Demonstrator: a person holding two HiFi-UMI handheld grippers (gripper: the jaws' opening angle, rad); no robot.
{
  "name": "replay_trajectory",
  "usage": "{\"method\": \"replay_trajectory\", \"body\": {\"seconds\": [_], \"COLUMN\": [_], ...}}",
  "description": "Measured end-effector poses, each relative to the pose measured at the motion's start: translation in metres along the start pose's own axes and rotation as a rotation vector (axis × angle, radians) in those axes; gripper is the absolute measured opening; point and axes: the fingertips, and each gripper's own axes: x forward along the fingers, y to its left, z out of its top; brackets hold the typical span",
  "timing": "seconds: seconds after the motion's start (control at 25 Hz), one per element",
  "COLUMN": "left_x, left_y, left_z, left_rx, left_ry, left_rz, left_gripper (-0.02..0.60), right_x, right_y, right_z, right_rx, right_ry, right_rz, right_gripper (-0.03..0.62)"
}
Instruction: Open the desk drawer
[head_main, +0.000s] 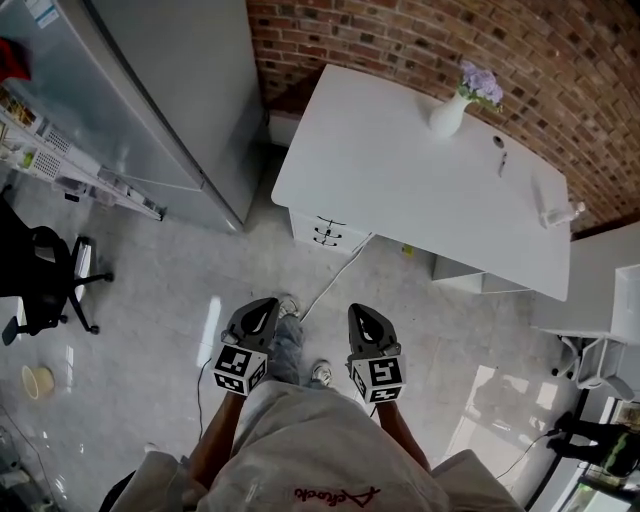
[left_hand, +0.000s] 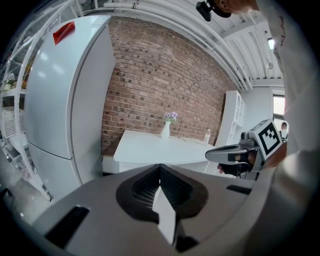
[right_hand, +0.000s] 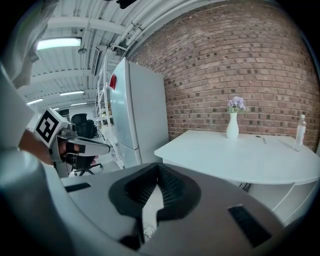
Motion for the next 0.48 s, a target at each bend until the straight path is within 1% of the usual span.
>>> {"method": "replay_trajectory", "body": {"seconds": [0.12,0.28,0.4,0.48], "left_x": [-0.003,-0.004,-0.005,-0.006], "left_y": [-0.001,-0.003,-0.003,-0.004], "left_z": [-0.006,-0.013,-0.021,-0.028], "left_rx": [-0.022,-0.027,-0.046,-0.053], "left_ry": [0.013,0.024,0.036,0.048], "left_rz": [0.004,0.0,0.001,-0.004], "left_gripper": [0.012,0.012,0.012,0.012], "right_x": [0.0,0.0,0.0,0.0], "right_y": [0.004,0.003,0.003,0.002], "right_z": [-0.005,-0.01,-0.022,-0.03], "right_rx": [0.004,0.01,0.016,0.014], "right_ry": [0.01,0.023,0.062,0.065], "right_rz": [0.002,0.004,-0.002,-0.006], "right_gripper": [0.017,0.017,0.017,0.017]}}
